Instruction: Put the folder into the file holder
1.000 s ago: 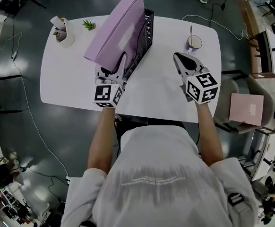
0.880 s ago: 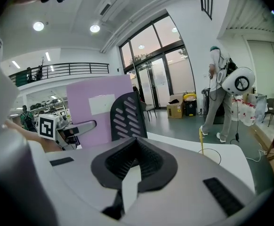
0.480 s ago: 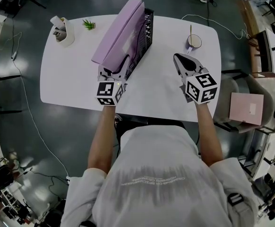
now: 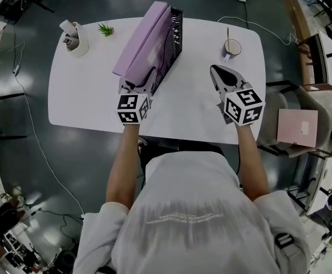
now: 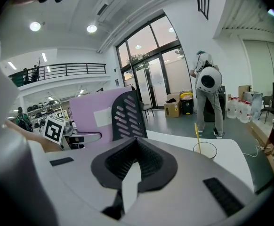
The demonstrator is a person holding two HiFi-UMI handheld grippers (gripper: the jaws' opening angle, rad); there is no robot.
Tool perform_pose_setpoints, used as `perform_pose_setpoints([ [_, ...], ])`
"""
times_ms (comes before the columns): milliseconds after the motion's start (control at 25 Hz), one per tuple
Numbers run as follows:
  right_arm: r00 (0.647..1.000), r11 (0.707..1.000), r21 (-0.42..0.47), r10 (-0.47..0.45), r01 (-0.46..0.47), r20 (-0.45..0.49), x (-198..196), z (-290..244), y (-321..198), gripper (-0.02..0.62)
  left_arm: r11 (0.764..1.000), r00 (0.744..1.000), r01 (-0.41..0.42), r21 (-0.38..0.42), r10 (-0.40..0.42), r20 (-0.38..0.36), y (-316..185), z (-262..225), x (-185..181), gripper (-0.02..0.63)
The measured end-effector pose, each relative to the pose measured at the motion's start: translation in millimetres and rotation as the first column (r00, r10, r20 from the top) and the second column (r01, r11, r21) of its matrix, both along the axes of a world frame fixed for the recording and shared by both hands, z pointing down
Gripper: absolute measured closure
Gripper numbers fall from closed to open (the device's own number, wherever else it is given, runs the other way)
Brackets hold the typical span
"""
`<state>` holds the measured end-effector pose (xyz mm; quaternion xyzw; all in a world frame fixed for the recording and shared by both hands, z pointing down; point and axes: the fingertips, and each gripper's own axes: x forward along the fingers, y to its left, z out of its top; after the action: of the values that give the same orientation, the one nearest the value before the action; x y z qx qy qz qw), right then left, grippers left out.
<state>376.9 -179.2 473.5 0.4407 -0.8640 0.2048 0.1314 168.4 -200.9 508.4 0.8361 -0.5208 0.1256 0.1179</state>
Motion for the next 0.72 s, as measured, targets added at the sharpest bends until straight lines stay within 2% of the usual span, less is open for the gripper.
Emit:
perform_pose_setpoints([
  [200, 1.0, 1.0, 0.001, 0.012, -0.012, -0.003, 0.4, -1.6, 9.0, 0.571, 1.0, 1.0, -0.001, -0.011, 0.001, -0.018, 4.2, -3.5, -5.2, 0.301],
  [400, 0.999, 0.999, 0.01, 0.031, -0.031, -0.01, 2.7, -7.2, 16.2, 0.571, 0.999, 0.999, -0.049, -0.001, 0.049, -0.01, 13.2, -15.2, -8.6, 0.259],
  [600, 0.998, 0.995, 0.089, 0.043, -0.038, -0.048, 0.4, -34.1, 21.4, 0.569, 0.996, 0.996, -0.091, 0.011, 0.091, -0.016, 36.0, -31.5, -18.5, 0.258],
  [720, 0.998, 0.989, 0.141, 0.05, -0.044, -0.043, -5.6, -59.1, 24.0, 0.569, 0.991, 0.991, -0.126, 0.036, 0.128, -0.049, 51.5, -48.8, -29.9, 0.258],
])
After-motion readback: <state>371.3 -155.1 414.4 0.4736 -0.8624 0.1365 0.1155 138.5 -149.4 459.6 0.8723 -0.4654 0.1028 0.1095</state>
